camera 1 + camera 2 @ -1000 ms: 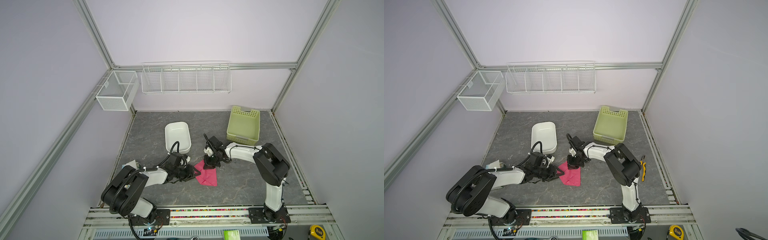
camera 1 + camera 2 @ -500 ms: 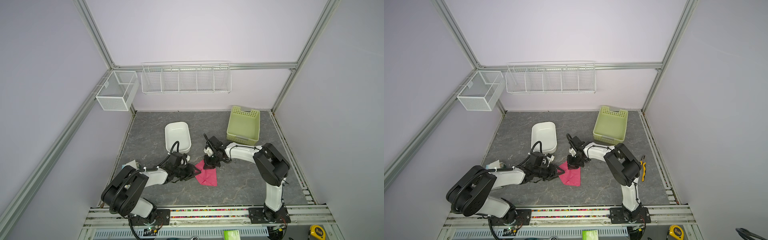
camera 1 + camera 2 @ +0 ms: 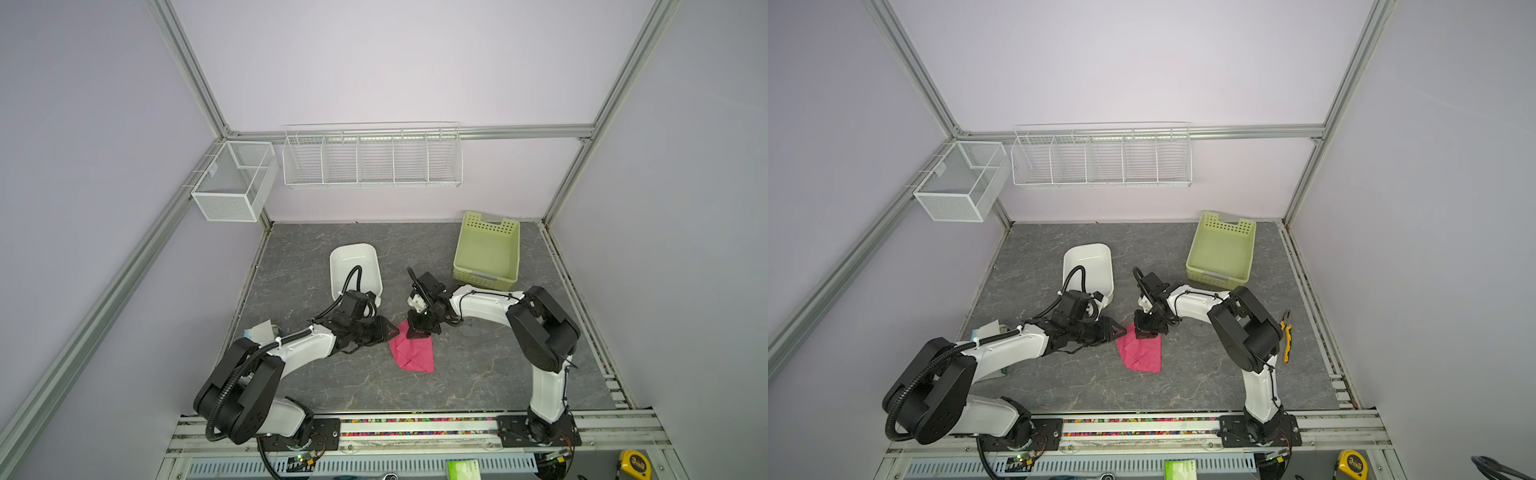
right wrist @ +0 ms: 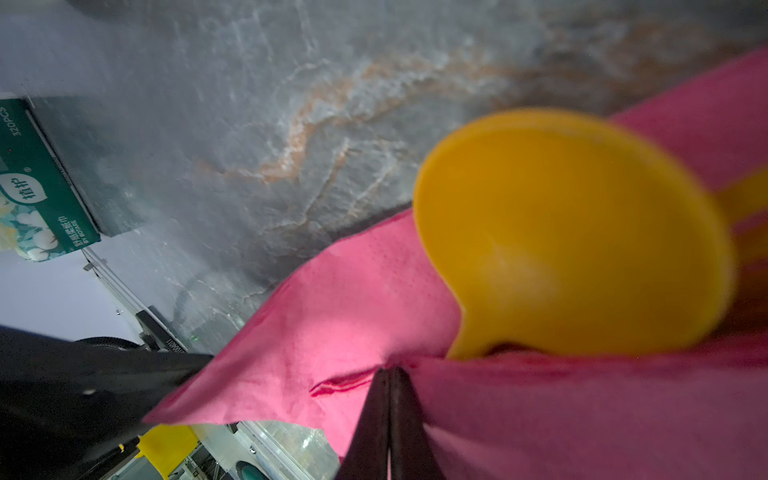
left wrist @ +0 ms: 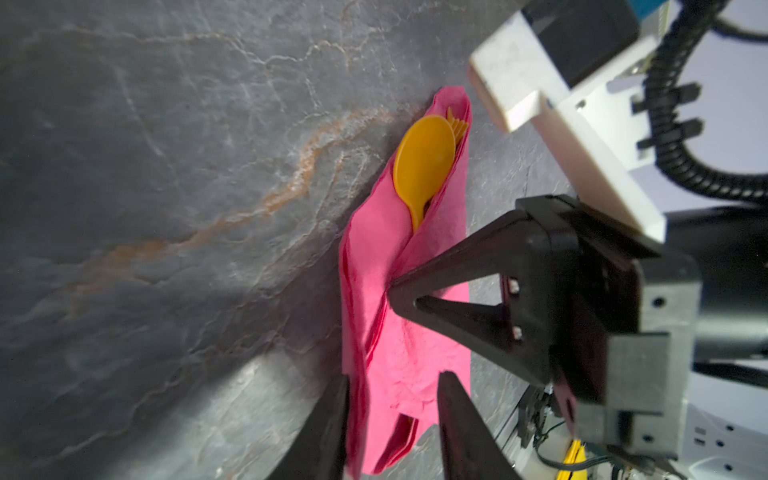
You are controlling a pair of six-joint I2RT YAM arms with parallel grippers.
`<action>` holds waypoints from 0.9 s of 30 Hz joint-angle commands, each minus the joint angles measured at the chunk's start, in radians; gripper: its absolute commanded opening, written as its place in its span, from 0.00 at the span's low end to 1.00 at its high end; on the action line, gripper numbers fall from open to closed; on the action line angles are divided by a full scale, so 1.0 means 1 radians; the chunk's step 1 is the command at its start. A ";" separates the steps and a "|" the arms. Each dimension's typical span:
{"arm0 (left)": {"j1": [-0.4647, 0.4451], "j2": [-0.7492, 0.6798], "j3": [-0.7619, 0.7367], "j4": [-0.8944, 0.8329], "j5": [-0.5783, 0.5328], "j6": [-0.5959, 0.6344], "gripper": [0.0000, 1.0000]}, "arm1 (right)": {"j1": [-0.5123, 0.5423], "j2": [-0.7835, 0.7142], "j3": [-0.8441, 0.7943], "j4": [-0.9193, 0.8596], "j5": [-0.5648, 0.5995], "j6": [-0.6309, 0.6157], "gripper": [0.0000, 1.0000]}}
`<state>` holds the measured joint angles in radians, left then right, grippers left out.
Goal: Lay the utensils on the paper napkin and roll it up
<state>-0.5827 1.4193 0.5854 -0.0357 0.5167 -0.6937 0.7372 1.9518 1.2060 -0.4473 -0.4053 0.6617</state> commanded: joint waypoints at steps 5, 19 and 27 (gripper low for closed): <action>0.000 -0.003 0.019 -0.048 -0.002 0.033 0.21 | -0.004 0.001 -0.032 -0.042 0.034 0.003 0.07; 0.001 -0.036 0.078 -0.163 -0.047 0.088 0.02 | 0.003 -0.017 -0.082 0.106 0.011 0.134 0.07; 0.001 -0.035 0.080 -0.077 0.063 0.020 0.00 | 0.004 -0.012 -0.100 0.168 0.021 0.185 0.07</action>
<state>-0.5827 1.3895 0.6571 -0.1703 0.5228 -0.6407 0.7376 1.9335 1.1358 -0.2852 -0.4290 0.8055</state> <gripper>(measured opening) 0.047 0.071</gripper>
